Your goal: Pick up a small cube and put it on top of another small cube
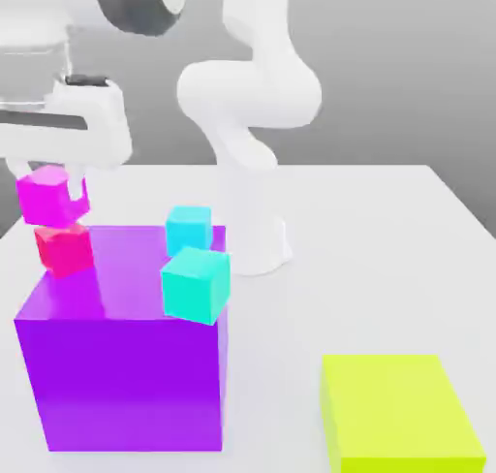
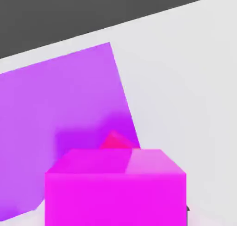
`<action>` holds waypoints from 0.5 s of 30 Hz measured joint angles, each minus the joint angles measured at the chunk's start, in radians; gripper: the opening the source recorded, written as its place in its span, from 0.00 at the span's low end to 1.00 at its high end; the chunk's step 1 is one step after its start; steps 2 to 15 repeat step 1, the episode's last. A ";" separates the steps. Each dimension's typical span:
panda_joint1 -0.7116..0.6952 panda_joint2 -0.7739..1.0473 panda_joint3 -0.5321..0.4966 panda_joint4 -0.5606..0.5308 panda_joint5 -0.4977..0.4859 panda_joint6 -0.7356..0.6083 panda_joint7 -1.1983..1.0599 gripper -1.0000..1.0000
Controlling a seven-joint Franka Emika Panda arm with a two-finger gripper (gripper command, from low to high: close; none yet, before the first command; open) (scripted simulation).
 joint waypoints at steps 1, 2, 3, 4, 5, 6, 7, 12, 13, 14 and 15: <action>0.000 0.000 0.000 0.000 0.000 0.000 0.000 1.00; 0.000 0.000 0.000 0.000 0.000 0.000 0.000 1.00; 0.000 0.000 0.000 0.000 0.000 0.000 0.000 1.00; 0.000 0.000 0.000 0.000 0.000 0.000 0.000 1.00; 0.000 0.000 0.000 0.000 0.000 0.000 0.000 1.00; 0.000 0.000 0.000 0.000 0.000 0.000 0.000 1.00; 0.000 0.000 0.000 0.000 0.000 0.000 0.000 1.00; 0.000 0.000 0.000 0.000 0.000 0.000 0.000 1.00; 0.000 0.000 0.000 0.000 0.000 0.000 0.000 1.00; 0.000 0.000 0.000 0.000 0.000 0.000 0.000 1.00; 0.000 0.000 0.000 0.000 0.000 0.000 0.000 1.00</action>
